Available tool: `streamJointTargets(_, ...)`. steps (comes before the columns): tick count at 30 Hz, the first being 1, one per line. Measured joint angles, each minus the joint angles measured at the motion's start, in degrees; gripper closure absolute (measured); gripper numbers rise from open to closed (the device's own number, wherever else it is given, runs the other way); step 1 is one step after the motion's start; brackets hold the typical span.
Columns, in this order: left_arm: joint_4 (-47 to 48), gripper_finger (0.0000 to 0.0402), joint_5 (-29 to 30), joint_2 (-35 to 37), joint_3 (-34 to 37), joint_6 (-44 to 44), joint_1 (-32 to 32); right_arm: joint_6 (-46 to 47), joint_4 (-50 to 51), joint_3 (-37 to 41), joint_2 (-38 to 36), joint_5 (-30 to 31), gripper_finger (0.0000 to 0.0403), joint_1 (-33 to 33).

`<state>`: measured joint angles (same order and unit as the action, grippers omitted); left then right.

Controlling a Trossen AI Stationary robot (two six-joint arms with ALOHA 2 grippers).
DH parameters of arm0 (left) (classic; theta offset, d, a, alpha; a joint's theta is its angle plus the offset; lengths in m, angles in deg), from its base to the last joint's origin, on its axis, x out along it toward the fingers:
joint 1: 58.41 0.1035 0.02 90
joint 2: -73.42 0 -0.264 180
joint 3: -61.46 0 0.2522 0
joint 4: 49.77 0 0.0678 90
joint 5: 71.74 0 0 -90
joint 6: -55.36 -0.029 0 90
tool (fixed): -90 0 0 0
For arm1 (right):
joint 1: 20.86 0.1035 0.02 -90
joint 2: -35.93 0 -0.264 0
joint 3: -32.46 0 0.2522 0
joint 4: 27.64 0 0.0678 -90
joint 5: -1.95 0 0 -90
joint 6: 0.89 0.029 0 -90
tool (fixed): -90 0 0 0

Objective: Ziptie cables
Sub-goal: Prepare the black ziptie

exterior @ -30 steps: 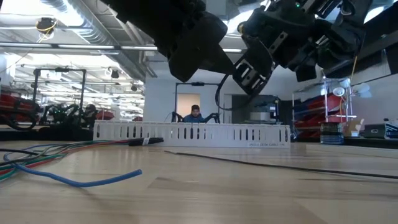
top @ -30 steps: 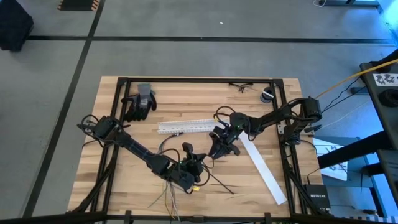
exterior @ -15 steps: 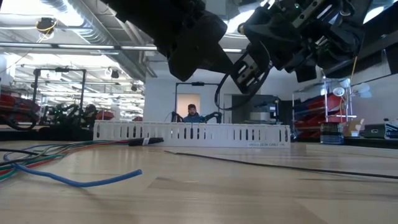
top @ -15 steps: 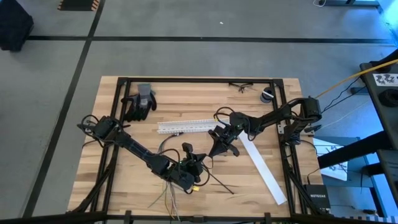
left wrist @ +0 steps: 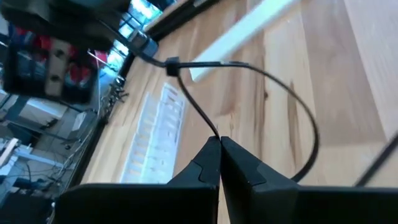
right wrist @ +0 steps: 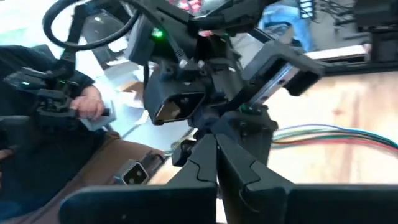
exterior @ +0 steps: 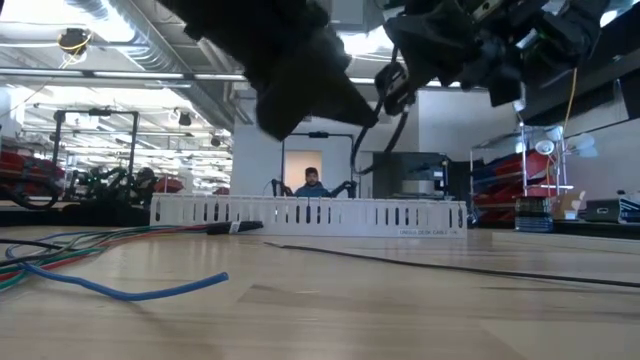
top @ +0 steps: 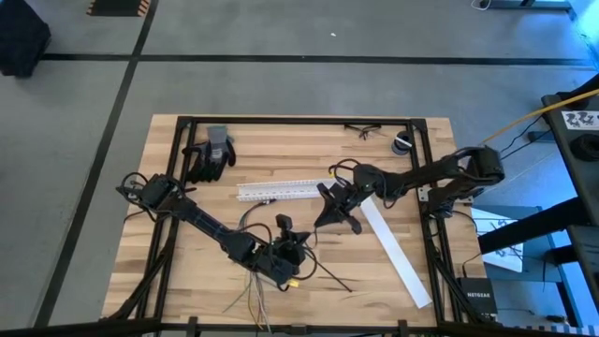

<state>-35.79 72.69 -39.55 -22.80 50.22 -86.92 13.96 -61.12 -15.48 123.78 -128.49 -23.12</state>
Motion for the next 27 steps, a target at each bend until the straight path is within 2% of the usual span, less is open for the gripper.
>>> streamJointTargets(5, 4.1, 0.0401, -1.2, -0.1, 0.0, 1.4, 0.0, -2.2, 7.4, 0.0, -5.4, 2.8, 0.0403, 0.0)
streamJointTargets(15, 3.9, 0.0401, -1.4, -0.1, 3.0, 3.5, 0.0, -5.0, 18.6, -0.6, -14.3, 6.4, 0.0403, 0.0)
streamJointTargets(22, 5.6, 0.0401, -1.7, -0.1, 3.1, 3.7, 0.0, -10.6, 37.9, -8.2, -18.2, 11.1, 0.0403, 0.0)
streamJointTargets(27, 5.7, 0.0401, -1.5, -0.1, 3.0, 4.3, -0.3, -12.4, 46.8, -15.1, -18.2, 12.8, 0.0402, 0.0)
